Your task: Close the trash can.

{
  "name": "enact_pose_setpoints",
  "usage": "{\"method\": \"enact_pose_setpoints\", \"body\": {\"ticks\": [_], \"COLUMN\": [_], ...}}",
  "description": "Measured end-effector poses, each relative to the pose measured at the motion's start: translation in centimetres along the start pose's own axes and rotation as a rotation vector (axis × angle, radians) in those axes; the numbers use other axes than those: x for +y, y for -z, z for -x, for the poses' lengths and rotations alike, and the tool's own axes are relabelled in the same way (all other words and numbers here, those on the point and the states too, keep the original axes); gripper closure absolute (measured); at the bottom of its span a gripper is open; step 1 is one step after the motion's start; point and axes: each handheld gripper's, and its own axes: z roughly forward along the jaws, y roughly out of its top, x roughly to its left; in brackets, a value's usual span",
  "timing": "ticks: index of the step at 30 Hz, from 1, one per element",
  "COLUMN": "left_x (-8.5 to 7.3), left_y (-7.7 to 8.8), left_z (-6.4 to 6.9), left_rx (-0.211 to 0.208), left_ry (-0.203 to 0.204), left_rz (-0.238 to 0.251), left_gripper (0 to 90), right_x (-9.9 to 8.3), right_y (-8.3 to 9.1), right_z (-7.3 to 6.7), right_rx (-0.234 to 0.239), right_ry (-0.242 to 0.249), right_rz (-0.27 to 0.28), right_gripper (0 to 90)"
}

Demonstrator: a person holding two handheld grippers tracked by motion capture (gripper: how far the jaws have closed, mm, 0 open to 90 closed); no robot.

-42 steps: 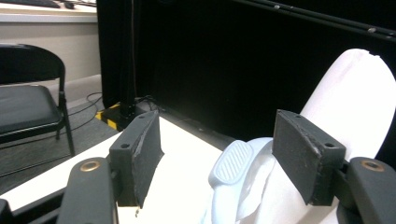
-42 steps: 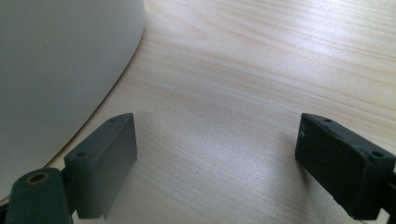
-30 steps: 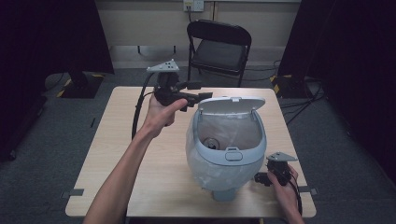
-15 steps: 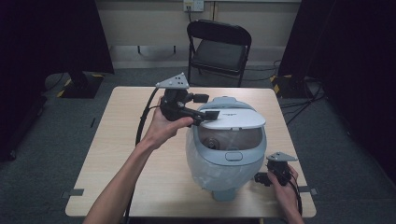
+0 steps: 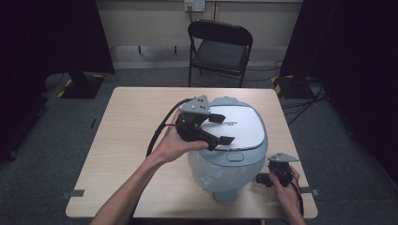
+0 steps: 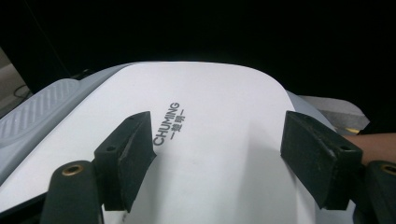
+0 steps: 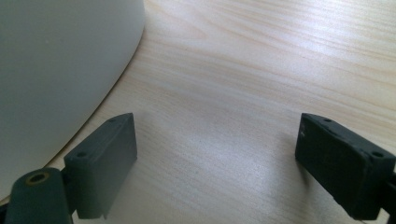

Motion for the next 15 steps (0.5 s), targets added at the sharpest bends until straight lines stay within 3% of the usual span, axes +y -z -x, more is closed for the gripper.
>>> {"method": "enact_pose_setpoints", "body": {"ticks": [6,10,15], "left_x": [0.0,-0.36,-0.49], "left_y": [-0.38,-0.51,-0.77], "left_z": [0.47,0.39,0.91], "left_rx": [0.022,0.016,0.03], "left_ry": [-0.035,-0.037,-0.082], "left_rz": [-0.017,0.009,-0.011], "left_gripper": [22.6,21.4,21.2], "right_x": [0.0,-0.01,0.0], "right_y": [0.0,0.0,0.01], "right_z": [0.0,0.0,-0.04], "right_rx": [0.0,0.0,-0.002], "right_ry": [0.0,0.0,-0.003], "right_rz": [0.0,0.0,-0.001], "right_gripper": [11.4,11.4,11.4]}}
